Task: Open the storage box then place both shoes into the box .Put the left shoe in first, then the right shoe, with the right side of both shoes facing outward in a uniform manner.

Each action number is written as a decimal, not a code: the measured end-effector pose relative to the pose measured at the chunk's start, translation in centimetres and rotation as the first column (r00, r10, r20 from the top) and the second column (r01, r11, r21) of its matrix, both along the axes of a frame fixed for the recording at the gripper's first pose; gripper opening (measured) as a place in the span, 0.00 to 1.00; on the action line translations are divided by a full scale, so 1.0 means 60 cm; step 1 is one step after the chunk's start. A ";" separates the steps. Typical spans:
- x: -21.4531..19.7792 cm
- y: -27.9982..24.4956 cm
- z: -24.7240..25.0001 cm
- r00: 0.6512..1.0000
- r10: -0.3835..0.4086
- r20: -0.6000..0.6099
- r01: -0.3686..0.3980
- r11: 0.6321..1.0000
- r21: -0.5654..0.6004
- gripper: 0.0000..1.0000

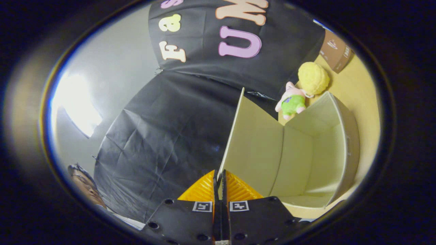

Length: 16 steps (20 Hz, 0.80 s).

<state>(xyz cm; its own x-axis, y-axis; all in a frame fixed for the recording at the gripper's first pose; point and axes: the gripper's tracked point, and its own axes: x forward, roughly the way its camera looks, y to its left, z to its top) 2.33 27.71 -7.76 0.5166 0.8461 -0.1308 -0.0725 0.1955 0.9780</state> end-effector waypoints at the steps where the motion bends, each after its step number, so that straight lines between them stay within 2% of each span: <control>1: 0.002 0.027 0.008 1.000 0.020 0.017 -0.020 1.000 -0.023 0.05; 8: -0.007 0.190 -0.012 0.988 0.148 0.047 -0.140 0.979 -0.146 0.05; 15: -0.016 0.296 -0.056 0.979 0.203 0.031 -0.192 0.958 -0.213 0.05; 16: -0.019 0.311 -0.065 0.977 0.211 0.032 -0.198 0.952 -0.232 0.09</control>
<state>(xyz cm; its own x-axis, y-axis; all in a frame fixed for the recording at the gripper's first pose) 1.18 46.36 -11.68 0.3472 0.8862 -0.3068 -0.1876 0.3862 0.9032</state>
